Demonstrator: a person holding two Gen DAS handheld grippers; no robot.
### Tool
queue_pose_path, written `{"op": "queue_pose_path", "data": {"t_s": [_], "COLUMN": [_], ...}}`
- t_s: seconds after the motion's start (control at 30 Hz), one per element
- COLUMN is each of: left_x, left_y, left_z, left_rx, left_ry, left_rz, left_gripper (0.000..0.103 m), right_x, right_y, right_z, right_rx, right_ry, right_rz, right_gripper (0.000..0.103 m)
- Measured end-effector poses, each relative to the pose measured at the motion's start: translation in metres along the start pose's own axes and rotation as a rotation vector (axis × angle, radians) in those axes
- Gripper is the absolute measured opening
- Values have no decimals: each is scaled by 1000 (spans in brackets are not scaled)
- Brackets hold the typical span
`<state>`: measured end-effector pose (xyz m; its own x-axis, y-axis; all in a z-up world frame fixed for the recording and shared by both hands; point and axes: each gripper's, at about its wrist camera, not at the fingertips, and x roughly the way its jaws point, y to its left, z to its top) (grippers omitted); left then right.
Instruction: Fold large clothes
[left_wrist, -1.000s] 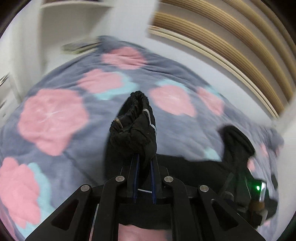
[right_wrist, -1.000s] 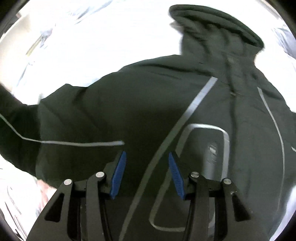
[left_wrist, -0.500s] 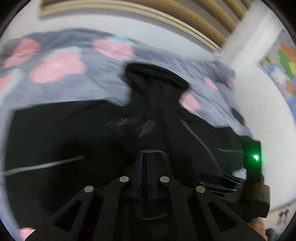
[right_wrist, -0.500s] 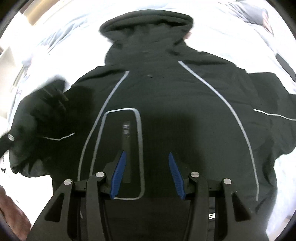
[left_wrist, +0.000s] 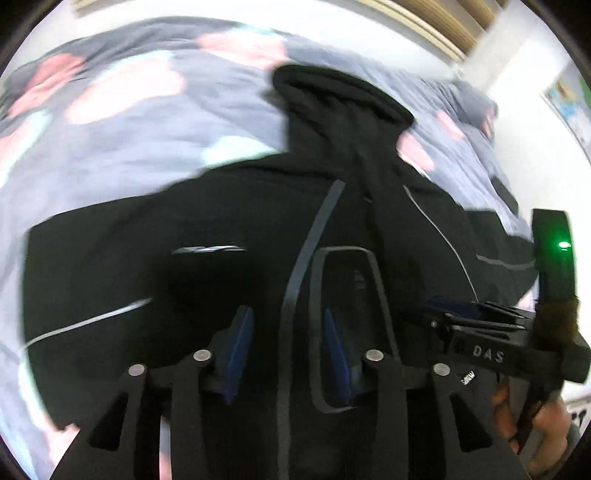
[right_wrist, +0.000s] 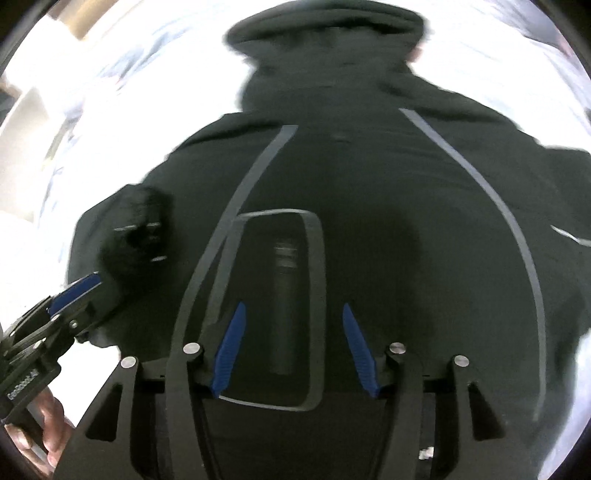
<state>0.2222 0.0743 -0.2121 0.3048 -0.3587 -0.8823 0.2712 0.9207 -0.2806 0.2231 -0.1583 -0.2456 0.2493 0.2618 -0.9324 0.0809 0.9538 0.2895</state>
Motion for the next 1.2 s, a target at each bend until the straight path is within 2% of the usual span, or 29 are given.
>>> {"op": "queue_pose_path", "data": {"t_s": [0.1,0.17,0.27,0.37,0.43,0.53,0.6,0.67,0.7,0.73,0.77,0.8,0.93,1.03,1.2], "left_x": [-31,-40,-49,-54,-54,-56,-54,-51,-51,-46,-46,-45,-47,-53,-69], "left_y": [34,56,90,115,121,127,128,129,129,127,127,126,122,114,88], "left_z": [-8,-3,-5,-11,-11,-13,-14,-14,-13,-9,-8,-6,-1,4,17], "left_rx": [-67,-131,-224,-286,-293,-286,-282,-280,-281,-281,-279,-277,-267,-248,-191], "left_ry": [-35,-54,-70,-79,-80,-79,-72,-68,-65,-64,-66,-68,-75,-97,-155], "left_rz": [41,60,74,80,87,106,114,118,120,120,121,122,122,122,102], "left_gripper": [44,50,51,51,51,51,51,51,51,51,51,51,51,51,51], "right_x": [4,6,17,37,55,86,102,112,111,108,105,99,56,15,-49], "right_y": [33,55,87,110,115,109,105,102,101,100,99,100,105,100,50], "right_z": [12,21,35,45,50,55,55,53,52,50,48,47,45,44,43], "right_rx": [-45,-69,-111,-140,-129,-50,3,39,43,39,31,15,-54,-86,-20], "right_ry": [-3,-16,-13,14,48,115,153,175,171,160,152,142,56,-34,-166], "right_rz": [106,161,244,247,244,257,303,350,342,334,345,372,365,327,239], "right_gripper": [74,76,81,81,81,81,81,75,67,61,44,40,35,33,33]}}
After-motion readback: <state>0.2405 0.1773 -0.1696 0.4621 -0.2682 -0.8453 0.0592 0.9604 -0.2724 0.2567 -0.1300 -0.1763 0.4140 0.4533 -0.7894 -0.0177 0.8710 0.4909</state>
